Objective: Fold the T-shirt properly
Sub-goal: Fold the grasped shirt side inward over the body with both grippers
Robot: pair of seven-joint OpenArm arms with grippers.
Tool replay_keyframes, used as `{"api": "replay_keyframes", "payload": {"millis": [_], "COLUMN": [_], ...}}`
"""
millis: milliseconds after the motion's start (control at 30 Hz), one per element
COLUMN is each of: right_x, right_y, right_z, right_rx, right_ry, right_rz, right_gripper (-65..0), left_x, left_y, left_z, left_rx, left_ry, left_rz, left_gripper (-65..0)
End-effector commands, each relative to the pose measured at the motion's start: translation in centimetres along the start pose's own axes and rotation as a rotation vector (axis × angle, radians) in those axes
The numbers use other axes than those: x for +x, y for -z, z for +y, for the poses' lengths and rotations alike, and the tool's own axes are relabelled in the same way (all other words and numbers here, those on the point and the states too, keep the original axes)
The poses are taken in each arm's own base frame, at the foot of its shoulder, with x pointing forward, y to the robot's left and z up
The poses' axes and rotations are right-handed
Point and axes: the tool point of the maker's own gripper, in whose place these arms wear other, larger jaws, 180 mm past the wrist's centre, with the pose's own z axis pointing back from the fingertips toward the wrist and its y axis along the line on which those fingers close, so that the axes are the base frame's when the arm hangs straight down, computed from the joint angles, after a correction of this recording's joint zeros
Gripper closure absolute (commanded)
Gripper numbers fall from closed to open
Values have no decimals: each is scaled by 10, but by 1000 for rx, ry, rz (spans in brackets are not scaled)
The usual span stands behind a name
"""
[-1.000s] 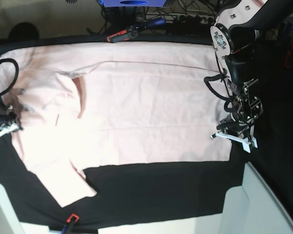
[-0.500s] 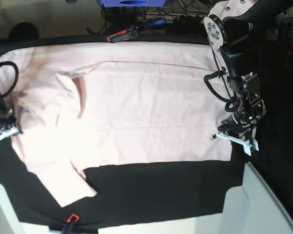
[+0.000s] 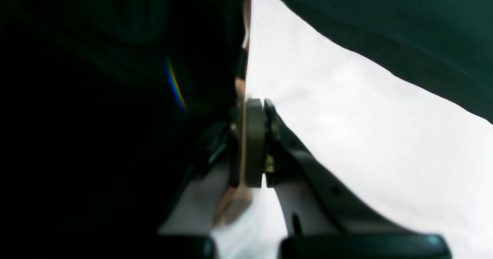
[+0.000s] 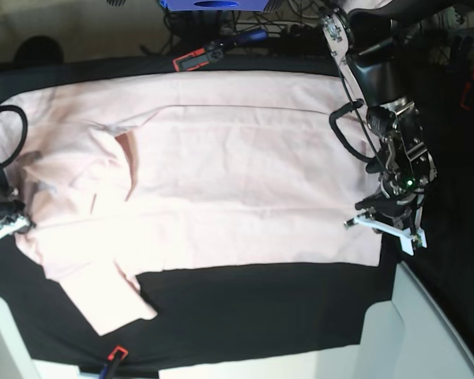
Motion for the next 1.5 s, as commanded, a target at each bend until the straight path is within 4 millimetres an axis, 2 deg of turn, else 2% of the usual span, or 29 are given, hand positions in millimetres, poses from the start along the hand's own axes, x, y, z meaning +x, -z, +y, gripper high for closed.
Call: {"api": "replay_keyframes", "payload": {"millis": [0, 233, 433, 500, 633, 733, 867, 1000, 1200, 1267, 1467], "right_x": [33, 32, 34, 29, 22, 20, 6, -5, -19, -22, -43], "right_y": [-6, -7, -14, -20, -27, -34, -38, -46, -59, -64, -72], "right_z": [-3, -4, -5, -10, -4, -3, -2, -13, -2, 6, -6], "right_rx": [0, 2, 24, 30, 62, 76, 95, 92, 137, 169, 114], "right_ry": [-7, -8, 21, 33, 30, 15, 37, 76, 41, 57, 196], "right_rz": [-76, -75, -123, -128, -108, -102, -76, -54, -31, -38, -11], "right_gripper": [0, 0, 0, 0, 0, 0, 0, 0, 0, 0, 0], "left_x": [21, 30, 14, 10, 8, -1, -5, -5, -2, -4, -23], "left_y": [-5, -26, -31, -37, -50, -58, -72, -87, -103, -106, -107], "left_z": [-2, 5, 12, 17, 23, 28, 34, 38, 41, 42, 49], "left_rx": [-6, 10, 24, 31, 44, 55, 69, 82, 94, 98, 109], "left_ry": [2, 30, 42, 54, 76, 90, 116, 139, 166, 172, 182], "left_rz": [-61, -123, -97, -98, -112, -77, -56, -46, -44, -43, 5], "left_gripper": [0, 0, 0, 0, 0, 0, 0, 0, 0, 0, 0]}}
